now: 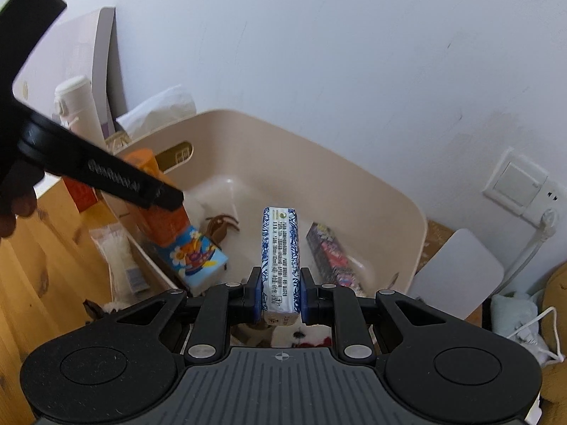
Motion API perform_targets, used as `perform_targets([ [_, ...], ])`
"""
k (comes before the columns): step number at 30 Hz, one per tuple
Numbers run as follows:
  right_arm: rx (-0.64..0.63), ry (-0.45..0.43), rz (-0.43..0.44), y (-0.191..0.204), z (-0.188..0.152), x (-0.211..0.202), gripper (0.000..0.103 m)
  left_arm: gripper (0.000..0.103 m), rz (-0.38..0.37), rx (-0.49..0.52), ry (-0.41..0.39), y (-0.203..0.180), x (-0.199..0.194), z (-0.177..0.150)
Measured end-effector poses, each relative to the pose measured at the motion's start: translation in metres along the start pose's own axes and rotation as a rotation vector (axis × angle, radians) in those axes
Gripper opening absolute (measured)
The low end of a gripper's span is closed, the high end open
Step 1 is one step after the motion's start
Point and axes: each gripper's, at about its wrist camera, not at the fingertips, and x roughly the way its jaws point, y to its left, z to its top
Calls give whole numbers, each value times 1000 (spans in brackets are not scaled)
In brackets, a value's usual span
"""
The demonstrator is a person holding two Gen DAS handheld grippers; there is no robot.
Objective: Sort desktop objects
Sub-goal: 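Carry both items into the beige basket and open both tools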
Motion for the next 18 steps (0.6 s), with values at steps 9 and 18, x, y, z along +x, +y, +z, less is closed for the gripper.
perform_targets([
  [9,-18,-30,-27,9,-7,-10,61,71,-21,-7,-2,6,-9,-1],
  [18,18,-98,-58,8,-12,-41,97,82,-13,64,-42,-3,-31,-19],
])
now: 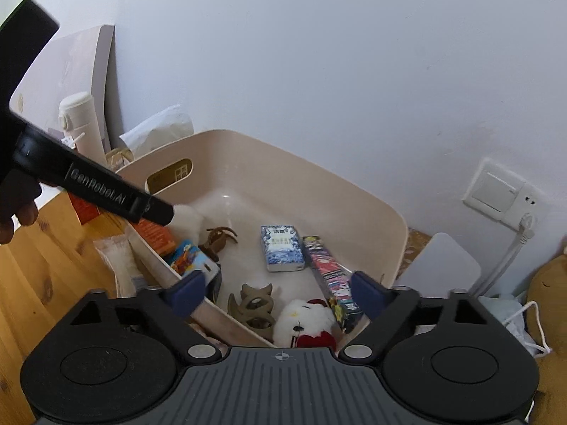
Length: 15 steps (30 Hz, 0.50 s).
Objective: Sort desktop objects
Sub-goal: 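Carry both items into the beige basket and open both tools, then move both tools back over the clothes pile on the table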
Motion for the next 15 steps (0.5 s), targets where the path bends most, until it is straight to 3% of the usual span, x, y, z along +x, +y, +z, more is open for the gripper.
perform_targets([
  [3,18,-7,-6,-2,-6,-11,103,83,-4,18,-16,0,-10,-6],
  [15,106,34,-22,-3,-49,-39,103,85,-31,160,3,2,-33,-38],
])
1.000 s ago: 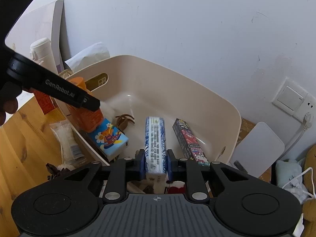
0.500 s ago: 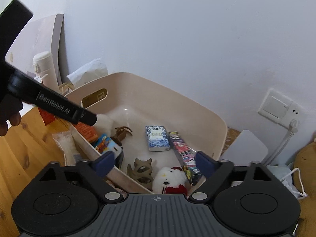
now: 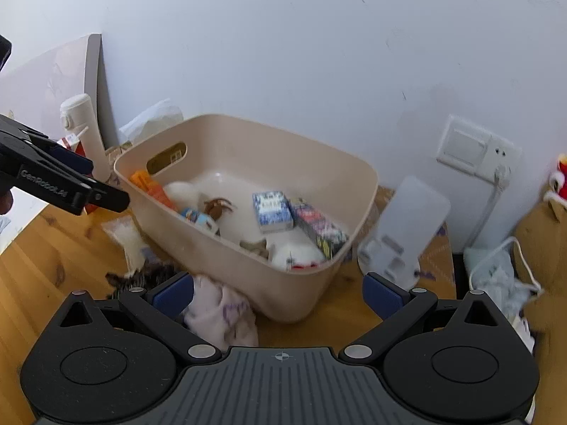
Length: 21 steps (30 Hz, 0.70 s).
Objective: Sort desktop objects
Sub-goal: 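Move both tools back over the clothes pile on the table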
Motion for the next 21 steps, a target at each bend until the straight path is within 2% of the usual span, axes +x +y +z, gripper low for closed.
perform_targets([
  [12,4,65,29,13,-33,-3,103,85,-47,118,106,-13,8,-43],
  [21,-19,136,46,30,-53,5,103,85,-41,157,151,-19,25,-53],
])
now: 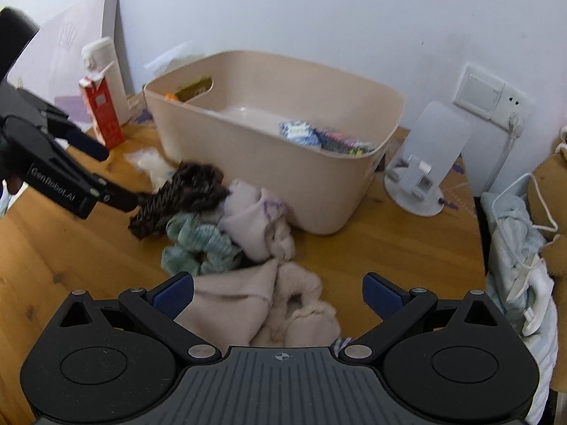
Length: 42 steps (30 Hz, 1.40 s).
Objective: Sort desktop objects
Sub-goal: 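Move both tools back over the clothes pile on the table, then grasp the brown claw clip with the left tool while the right tool grasps the pink cloth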
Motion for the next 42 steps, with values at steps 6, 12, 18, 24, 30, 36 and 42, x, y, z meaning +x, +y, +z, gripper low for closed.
perform_targets([
  [6,2,39,20,7,-5,13,103,85,16,71,-17,-10,9,-1],
  [12,27,56,31,7,-7,20,103,85,27,119,-9,-17,24,-2],
  [18,32,82,37,3,-11,25,103,76,85,159,-10,-18,39,-5],
  [24,48,90,38,-2,-12,30,103,69,34,113,13,-8,50,-2],
  [30,27,111,37,-1,-11,34,87,60,15,129,1,-14,56,-1],
  [36,24,132,43,-2,-10,36,57,57,4,170,-41,-22,56,-2],
  [42,40,127,42,-6,-10,32,40,43,-20,198,-49,-28,56,-3],
])
